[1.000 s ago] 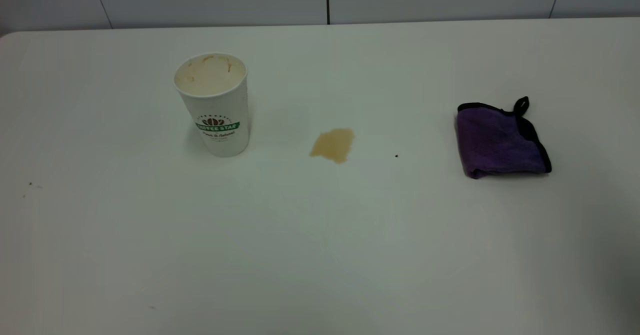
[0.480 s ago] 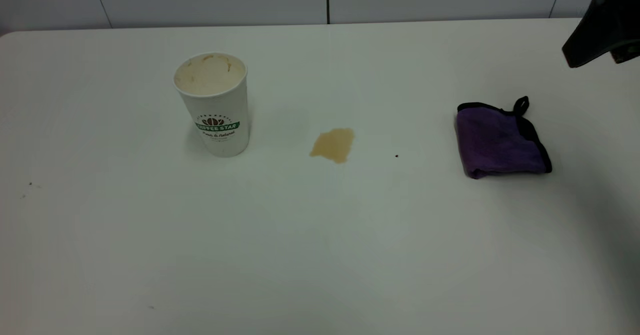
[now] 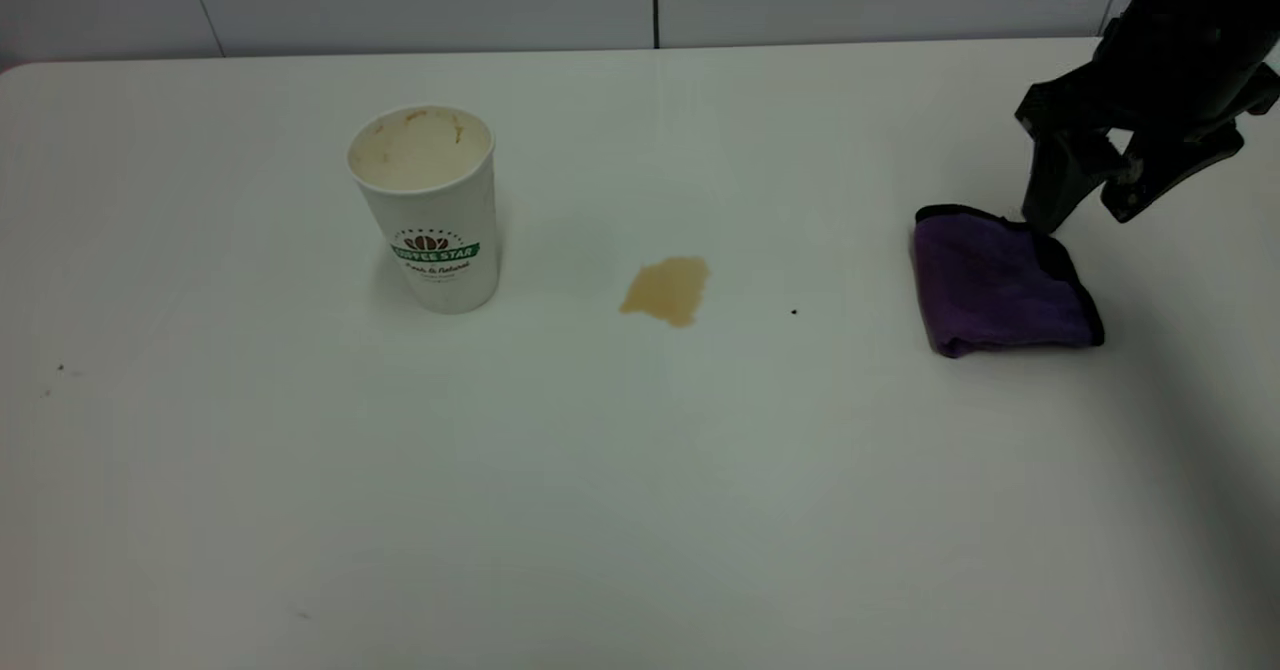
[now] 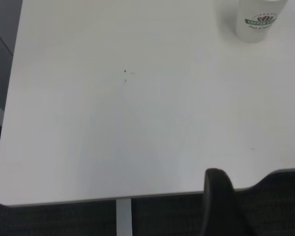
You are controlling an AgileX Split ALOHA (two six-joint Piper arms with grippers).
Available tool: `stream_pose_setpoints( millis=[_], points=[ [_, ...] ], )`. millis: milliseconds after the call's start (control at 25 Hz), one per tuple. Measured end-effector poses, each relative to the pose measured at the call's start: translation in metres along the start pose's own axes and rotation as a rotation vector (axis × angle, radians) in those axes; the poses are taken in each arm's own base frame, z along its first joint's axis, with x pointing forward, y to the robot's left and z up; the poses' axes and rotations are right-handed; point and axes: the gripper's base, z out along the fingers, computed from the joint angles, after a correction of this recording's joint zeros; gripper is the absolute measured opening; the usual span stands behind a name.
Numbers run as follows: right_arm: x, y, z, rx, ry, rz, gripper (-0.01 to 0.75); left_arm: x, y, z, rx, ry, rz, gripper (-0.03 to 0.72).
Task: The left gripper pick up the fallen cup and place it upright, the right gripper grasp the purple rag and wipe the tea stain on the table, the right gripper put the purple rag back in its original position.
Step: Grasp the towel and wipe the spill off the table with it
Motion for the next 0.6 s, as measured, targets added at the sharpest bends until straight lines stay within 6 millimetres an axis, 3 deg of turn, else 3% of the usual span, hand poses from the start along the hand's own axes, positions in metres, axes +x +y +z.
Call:
stream_pose_setpoints(
  millis=[320, 600],
  points=[
    [-0.018, -0.004, 0.049, 0.053, 0.095, 0.015, 0.589, 0.000, 0.000, 0.000, 0.000, -0.001, 0.000, 0.432],
    [-0.032, 0.005, 0.066, 0.046, 0.071, 0.000, 0.589, 0.000, -0.001, 0.000, 0.010, -0.002, -0.003, 0.432]
  ],
)
